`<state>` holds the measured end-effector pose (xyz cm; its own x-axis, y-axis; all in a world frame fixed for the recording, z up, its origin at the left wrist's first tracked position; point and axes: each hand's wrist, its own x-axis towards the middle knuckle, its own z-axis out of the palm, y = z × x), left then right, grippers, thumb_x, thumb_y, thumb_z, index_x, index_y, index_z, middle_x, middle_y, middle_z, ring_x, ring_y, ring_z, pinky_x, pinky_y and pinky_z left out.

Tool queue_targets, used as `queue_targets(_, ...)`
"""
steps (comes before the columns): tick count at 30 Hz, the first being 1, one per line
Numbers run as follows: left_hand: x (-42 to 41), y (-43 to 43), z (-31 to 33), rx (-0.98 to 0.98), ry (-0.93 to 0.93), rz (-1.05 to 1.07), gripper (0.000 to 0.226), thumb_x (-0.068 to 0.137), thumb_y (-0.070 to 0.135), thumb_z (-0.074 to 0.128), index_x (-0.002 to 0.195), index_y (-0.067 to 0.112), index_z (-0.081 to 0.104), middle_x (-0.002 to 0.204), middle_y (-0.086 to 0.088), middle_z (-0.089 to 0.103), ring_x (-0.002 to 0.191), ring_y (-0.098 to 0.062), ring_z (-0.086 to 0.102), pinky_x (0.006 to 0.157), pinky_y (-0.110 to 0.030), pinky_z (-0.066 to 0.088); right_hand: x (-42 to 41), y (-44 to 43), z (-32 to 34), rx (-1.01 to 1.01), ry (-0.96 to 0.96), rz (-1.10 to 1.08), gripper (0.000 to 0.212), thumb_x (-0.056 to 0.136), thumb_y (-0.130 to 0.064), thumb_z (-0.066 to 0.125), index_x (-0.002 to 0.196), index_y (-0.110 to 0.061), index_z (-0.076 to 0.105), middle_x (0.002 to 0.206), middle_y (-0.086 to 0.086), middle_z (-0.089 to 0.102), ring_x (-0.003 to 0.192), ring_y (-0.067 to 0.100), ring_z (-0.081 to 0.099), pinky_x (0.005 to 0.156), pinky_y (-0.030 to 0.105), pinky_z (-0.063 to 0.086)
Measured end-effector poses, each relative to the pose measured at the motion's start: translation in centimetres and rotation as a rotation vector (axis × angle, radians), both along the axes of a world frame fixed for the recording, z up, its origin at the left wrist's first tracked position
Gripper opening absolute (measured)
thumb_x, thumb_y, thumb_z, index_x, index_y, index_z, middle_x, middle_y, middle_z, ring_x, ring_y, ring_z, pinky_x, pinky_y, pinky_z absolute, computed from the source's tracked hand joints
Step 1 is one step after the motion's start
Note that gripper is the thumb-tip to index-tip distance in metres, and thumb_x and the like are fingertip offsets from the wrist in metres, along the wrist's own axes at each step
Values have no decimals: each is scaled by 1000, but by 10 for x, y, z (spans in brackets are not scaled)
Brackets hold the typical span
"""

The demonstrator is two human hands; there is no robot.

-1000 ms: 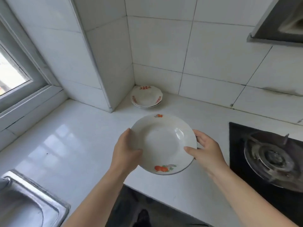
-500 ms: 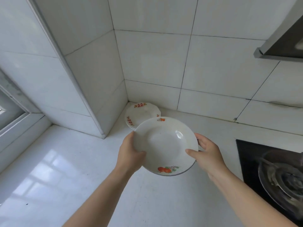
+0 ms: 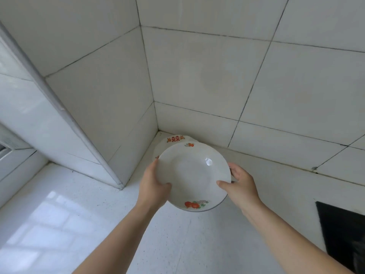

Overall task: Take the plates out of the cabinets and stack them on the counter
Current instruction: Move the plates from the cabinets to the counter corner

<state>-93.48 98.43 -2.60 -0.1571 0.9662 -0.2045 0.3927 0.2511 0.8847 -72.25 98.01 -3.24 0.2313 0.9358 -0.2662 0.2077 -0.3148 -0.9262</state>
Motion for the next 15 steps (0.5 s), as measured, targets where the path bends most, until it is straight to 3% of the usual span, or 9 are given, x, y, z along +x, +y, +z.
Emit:
queue_targets(7, -12, 56, -30, -8, 48, 34, 74, 75, -3, 57, 141, 19, 34, 119, 9, 48, 108, -14, 50, 59, -9, 38, -19, 64, -33, -30, -34, -6, 54, 71, 5, 64, 85, -47, 55, 93, -25, 61, 87, 5, 65, 77, 31, 53)
queue_targets(11, -17, 77, -42, -32, 59, 47, 73, 76, -3, 56, 141, 22, 33, 117, 13, 42, 102, -10, 45, 52, -5, 33, -26, 87, -51, -54, -50, 27, 55, 72, 2, 64, 100, -45, 55, 99, -15, 64, 90, 6, 64, 74, 27, 52)
queue_targets(15, -21, 87, -56, -49, 66, 56, 71, 75, -4, 57, 138, 20, 36, 116, 12, 43, 103, -11, 46, 59, -7, 34, -30, 99, -66, -78, -94, 52, 56, 73, 0, 63, 108, -42, 55, 102, -13, 65, 89, 5, 64, 70, 24, 51)
